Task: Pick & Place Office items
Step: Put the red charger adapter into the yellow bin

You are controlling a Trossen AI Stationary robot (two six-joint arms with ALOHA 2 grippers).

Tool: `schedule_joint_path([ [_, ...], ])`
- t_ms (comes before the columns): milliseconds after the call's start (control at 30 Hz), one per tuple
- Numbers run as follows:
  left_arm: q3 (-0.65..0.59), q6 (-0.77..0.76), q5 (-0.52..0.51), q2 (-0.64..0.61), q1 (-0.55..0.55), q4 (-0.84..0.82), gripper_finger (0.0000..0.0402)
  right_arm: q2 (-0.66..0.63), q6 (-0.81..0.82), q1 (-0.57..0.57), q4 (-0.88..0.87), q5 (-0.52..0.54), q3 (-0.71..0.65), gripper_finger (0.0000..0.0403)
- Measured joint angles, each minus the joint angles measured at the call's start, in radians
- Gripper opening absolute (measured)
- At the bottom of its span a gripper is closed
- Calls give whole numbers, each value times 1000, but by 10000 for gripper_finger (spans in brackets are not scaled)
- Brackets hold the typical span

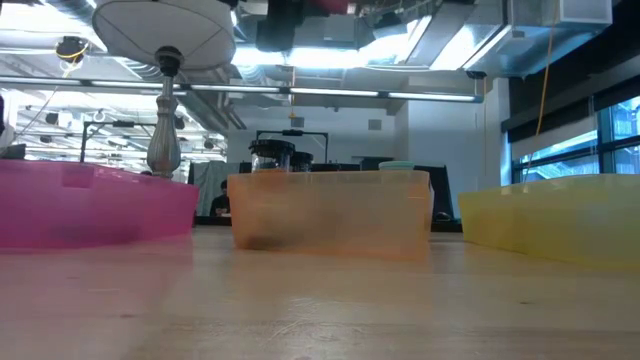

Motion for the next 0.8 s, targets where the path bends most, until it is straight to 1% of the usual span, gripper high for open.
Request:
schedule_joint_path([
  [167, 0, 59, 56, -1, 28, 77, 223, 0, -28, -26, 48, -35, 0, 291],
  [333, 0, 59, 192, -1, 58, 131, 223, 7, -54, -51, 64, -41, 0, 323],
  [600, 0, 2, 308, -1, 79, 130, 223, 30, -129, -88, 137, -37, 0, 331],
  [800, 0, -18, 347, -1, 84, 139, 223, 84, -175, -106, 210, -45, 0, 331],
])
